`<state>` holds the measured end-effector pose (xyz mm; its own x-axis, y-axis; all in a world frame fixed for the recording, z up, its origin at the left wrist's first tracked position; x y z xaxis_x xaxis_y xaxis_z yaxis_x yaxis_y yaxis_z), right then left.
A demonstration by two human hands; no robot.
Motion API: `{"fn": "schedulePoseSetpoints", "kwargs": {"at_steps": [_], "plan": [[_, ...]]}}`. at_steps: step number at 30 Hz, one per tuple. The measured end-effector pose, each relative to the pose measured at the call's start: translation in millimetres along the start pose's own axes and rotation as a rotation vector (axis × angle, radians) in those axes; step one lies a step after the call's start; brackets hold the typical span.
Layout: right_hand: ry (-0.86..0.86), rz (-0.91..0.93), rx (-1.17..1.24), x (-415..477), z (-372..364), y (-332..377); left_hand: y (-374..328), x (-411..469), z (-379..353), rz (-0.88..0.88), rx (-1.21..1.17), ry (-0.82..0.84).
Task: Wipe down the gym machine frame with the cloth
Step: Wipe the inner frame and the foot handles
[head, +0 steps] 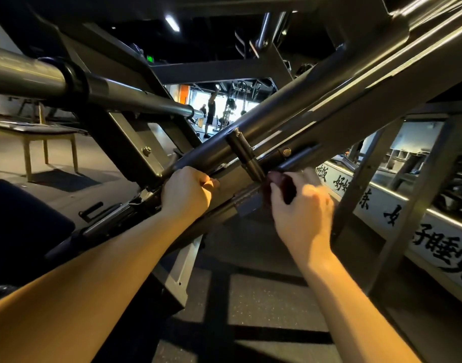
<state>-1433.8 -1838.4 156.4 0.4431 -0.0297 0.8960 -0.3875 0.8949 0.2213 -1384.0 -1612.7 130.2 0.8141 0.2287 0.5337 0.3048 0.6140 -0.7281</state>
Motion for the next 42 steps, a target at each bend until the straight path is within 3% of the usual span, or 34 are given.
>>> {"fn": "schedulePoseSetpoints", "kwargs": {"at_steps": [5, 8, 12, 14, 18, 21, 25, 27, 30, 33, 36, 39, 42], "plan": [[0.176, 0.193, -0.158, -39.0, -53.3, 30.0, 3.4, 1.3, -0.9, 0.011, -0.015, 0.002], [0.175, 0.247, -0.105, -26.7, -36.7, 30.4, 2.4, 0.8, -0.2, 0.012, -0.002, 0.008], [-0.242, -0.019, -0.017, 33.1, 14.7, -12.4, 3.6, 0.1, -0.8, -0.008, 0.000, 0.013], [-0.277, -0.105, -0.014, 48.8, 13.0, -22.1, 5.3, 2.0, -0.7, -0.005, -0.007, 0.011], [-0.122, -0.062, -0.020, 24.3, -32.5, 10.7, 7.2, 5.9, -0.6, -0.012, 0.015, 0.019], [-0.086, -0.116, 0.113, 8.3, -35.1, 13.6, 7.2, 5.0, 0.0, -0.007, -0.007, 0.036], [0.201, 0.164, 0.007, -19.1, -32.2, 15.0, 7.7, -5.3, 3.6, 0.031, -0.100, 0.115], [0.107, 0.127, -0.013, -5.3, -14.9, 7.4, 11.4, -12.1, 10.0, 0.021, -0.114, 0.083], [-0.186, -0.115, -0.001, 21.8, 10.2, -1.6, 27.2, -19.8, 22.4, -0.033, -0.036, -0.035], [-0.082, -0.155, 0.095, 2.9, -24.3, 14.5, 46.4, -30.5, 35.1, -0.061, 0.047, -0.075], [-0.013, 0.008, 0.074, -28.2, -67.9, 46.2, 54.6, -40.9, 49.9, -0.110, 0.167, -0.087], [0.205, 0.105, 0.150, -54.1, -108.7, 75.8, 51.3, -47.7, 65.6, -0.164, 0.299, -0.124], [0.369, 0.290, 0.126, -78.7, -124.4, 99.5, 59.8, -49.3, 82.1, -0.109, 0.382, -0.117]]}}
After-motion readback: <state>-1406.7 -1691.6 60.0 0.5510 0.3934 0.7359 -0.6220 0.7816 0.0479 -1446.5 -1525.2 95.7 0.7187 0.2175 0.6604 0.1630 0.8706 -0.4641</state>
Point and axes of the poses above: each hand's wrist, its own x-axis towards the middle knuckle, its own z-axis out of the back of the hand, y = z × x, the point moved 5 cm from there along x, towards the middle knuckle, and after that the axes turned 9 degrees about -x, right-handed, at the moved point
